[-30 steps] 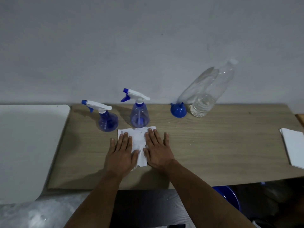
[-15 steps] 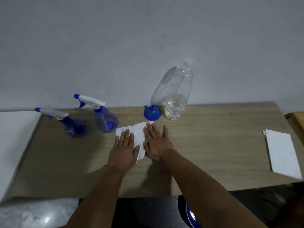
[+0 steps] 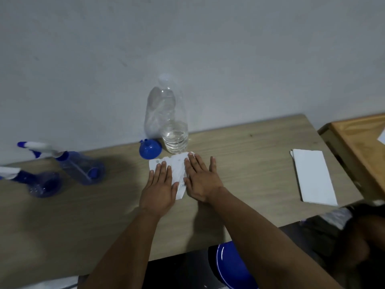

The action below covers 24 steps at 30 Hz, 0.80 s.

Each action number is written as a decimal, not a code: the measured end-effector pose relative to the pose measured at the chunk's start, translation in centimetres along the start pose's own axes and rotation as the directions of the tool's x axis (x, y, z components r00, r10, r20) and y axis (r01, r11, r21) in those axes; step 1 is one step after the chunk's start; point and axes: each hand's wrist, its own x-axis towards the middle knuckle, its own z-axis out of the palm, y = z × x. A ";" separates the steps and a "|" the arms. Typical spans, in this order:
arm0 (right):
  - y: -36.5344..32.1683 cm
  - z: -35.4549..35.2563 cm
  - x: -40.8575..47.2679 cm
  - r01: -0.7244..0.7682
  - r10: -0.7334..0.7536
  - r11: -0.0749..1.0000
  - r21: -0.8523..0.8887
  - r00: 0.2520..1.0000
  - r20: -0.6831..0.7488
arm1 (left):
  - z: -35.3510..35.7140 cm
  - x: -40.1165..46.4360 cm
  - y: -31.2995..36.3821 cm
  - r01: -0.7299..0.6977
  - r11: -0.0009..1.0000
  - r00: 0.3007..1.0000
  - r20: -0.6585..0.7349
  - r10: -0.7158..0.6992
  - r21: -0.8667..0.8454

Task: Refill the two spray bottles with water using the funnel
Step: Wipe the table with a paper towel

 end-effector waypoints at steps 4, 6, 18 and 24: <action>4.0 -0.7 -0.7 -0.061 0.061 0.998 0.015 0.998 -0.011 | 0.2 2.5 3.5 -0.073 0.997 0.997 0.009 0.073 -0.005; 5.9 -1.1 -1.4 -0.089 0.089 0.996 0.020 0.996 -0.010 | 0.3 3.4 5.4 -0.102 0.995 0.995 0.019 0.102 -0.005; 12.5 -2.2 -6.0 -0.127 0.166 0.965 0.230 0.974 -0.156 | 0.4 6.0 11.4 -0.160 0.985 0.987 -0.025 0.159 -0.058; 9.5 -2.1 -4.2 -0.154 0.199 0.964 0.216 0.958 -0.205 | -0.1 6.5 9.2 -0.139 0.989 0.989 -0.068 0.135 -0.059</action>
